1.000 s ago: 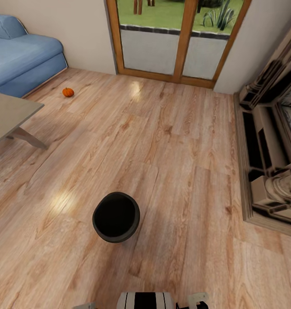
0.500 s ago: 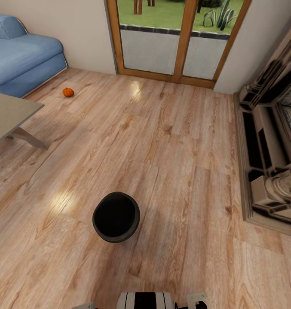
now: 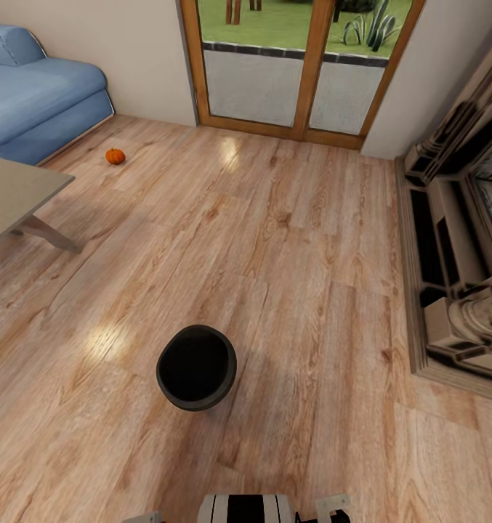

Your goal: Place each of the two pumpkins and all three candles from the living room inside a cabinet in the living room (use any cabinet), then make sure every cabinet is closed, and position the cauldron so it is next to a table in the living room.

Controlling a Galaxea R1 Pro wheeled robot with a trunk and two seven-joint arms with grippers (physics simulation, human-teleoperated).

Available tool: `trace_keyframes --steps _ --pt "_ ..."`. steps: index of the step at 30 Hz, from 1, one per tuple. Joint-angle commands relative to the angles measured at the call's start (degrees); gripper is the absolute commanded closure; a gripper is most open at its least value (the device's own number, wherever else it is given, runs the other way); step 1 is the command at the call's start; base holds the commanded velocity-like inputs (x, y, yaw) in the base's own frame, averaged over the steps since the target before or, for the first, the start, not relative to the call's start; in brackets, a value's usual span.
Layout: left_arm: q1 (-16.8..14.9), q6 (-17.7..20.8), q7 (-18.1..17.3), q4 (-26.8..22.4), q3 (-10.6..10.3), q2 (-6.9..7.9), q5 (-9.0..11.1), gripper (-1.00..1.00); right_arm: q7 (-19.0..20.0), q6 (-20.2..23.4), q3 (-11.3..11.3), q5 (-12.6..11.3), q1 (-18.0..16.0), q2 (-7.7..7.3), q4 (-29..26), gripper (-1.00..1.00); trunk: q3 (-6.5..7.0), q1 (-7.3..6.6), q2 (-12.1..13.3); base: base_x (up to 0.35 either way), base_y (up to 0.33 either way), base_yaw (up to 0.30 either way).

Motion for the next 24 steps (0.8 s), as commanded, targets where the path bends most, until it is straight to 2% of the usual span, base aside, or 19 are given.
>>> trace_keyframes --steps 1,15,24 --pt "0.0 0.0 0.0 0.0 0.0 0.0 0.0 -1.0 0.0 0.0 0.0 0.0 0.0 0.0 0.0 -1.0 0.0 0.0 0.0 0.0 0.0 0.0" --pt "0.0 0.0 0.0 -0.1 0.0 -0.14 0.0 -1.0 0.0 0.0 0.0 0.0 0.0 -0.03 0.0 -1.0 0.01 0.0 0.0 0.0 0.0 0.0" --pt "0.0 0.0 0.0 -0.1 0.0 -0.17 0.0 -1.0 0.0 -0.1 0.0 0.0 0.0 -0.09 0.0 -1.0 0.71 0.0 0.0 0.0 0.0 0.0"
